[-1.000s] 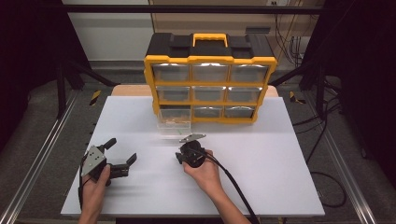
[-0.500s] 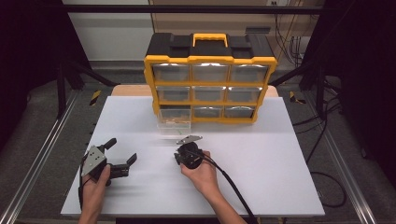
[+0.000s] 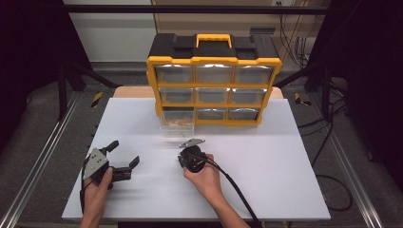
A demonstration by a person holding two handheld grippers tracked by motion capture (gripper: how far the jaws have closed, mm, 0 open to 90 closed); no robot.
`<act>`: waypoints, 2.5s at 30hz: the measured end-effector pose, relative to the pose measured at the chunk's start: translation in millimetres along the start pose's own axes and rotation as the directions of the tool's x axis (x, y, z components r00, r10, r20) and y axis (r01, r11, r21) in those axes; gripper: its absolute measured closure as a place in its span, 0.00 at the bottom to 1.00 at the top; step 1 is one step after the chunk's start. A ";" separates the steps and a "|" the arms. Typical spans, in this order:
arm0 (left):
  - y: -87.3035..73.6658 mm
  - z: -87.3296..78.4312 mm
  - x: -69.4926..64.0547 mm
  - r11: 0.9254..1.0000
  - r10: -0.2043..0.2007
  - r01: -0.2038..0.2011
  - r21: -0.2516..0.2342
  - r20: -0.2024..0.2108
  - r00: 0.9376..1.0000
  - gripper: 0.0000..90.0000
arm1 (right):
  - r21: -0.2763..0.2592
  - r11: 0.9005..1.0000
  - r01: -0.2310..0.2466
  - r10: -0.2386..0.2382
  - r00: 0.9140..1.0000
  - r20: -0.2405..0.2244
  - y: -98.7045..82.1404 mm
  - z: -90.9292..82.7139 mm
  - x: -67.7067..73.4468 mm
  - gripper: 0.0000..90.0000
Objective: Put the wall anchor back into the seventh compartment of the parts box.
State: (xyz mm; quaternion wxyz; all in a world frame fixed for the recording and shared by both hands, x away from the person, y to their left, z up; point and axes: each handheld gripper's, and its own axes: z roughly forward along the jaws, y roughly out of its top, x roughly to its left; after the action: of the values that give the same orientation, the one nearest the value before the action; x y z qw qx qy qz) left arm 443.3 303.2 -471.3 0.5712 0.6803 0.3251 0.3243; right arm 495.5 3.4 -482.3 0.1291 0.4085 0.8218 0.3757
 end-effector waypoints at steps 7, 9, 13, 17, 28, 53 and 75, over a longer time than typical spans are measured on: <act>0.1 -0.2 0.1 1.000 0.000 0.000 -0.001 0.000 1.000 0.01 | -0.010 1.000 -0.006 0.006 1.000 -0.010 -1.3 -0.5 -1.8 0.94; 0.0 -0.2 0.3 1.000 -0.001 0.001 -0.001 -0.001 1.000 0.01 | -0.014 1.000 -0.006 0.006 1.000 -0.011 -2.0 -1.6 -2.7 0.94; 0.1 -0.1 0.2 1.000 0.000 0.000 -0.002 0.000 1.000 0.01 | -0.040 0.999 -0.014 0.013 1.000 -0.013 -2.2 -6.8 -7.0 0.94; 0.2 -1.3 1.8 1.000 -0.007 0.007 -0.005 -0.006 1.000 0.01 | -0.076 0.997 -0.021 0.021 1.000 -0.013 -0.1 -13.3 -11.6 0.94; -0.3 -1.0 0.3 1.000 -0.006 0.006 0.001 -0.003 1.000 0.01 | -0.143 0.989 -0.032 0.031 0.999 -0.010 4.5 -28.6 -19.0 0.94; -0.9 0.4 -1.4 1.000 -0.001 0.001 0.008 0.000 1.000 0.01 | -0.271 0.960 -0.068 0.071 0.997 0.002 14.9 -67.2 -41.0 0.94; -0.7 0.0 -0.6 1.000 -0.002 0.002 0.006 -0.001 1.000 0.01 | -0.358 0.932 -0.056 0.067 0.998 0.019 46.4 -93.6 -48.4 0.94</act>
State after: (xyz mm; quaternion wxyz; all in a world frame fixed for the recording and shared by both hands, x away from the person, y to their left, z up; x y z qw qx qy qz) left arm 442.9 302.8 -472.0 0.5695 0.6815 0.3268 0.3232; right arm 504.3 -63.9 -389.3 0.2021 0.4096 0.7245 0.5163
